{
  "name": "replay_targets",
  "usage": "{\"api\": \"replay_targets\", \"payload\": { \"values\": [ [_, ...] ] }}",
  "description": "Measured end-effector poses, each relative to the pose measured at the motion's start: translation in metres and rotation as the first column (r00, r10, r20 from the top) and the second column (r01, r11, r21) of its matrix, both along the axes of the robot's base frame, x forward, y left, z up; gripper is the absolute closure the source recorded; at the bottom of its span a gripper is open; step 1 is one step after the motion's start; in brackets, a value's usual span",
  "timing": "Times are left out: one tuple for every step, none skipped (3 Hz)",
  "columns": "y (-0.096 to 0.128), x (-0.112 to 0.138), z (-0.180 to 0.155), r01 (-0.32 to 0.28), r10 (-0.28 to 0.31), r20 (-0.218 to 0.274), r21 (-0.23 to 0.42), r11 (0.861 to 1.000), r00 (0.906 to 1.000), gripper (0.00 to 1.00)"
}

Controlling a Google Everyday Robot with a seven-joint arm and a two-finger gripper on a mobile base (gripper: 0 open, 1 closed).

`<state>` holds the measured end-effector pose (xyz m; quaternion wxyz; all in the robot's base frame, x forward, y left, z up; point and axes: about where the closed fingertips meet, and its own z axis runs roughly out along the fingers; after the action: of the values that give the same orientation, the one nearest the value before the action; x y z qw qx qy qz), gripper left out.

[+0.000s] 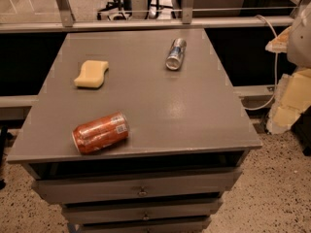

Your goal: Place coke can upright

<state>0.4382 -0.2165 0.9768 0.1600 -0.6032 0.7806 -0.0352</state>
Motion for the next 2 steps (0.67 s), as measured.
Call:
{"api": "replay_targets", "payload": {
  "values": [
    [0.0, 0.0, 0.0, 0.0, 0.0, 0.0, 0.0, 1.0, 1.0, 0.0],
    [0.0047, 0.0062, -0.0037, -0.018, 0.019, -0.002, 0.011, 1.0, 0.9998, 0.0]
  ]
}}
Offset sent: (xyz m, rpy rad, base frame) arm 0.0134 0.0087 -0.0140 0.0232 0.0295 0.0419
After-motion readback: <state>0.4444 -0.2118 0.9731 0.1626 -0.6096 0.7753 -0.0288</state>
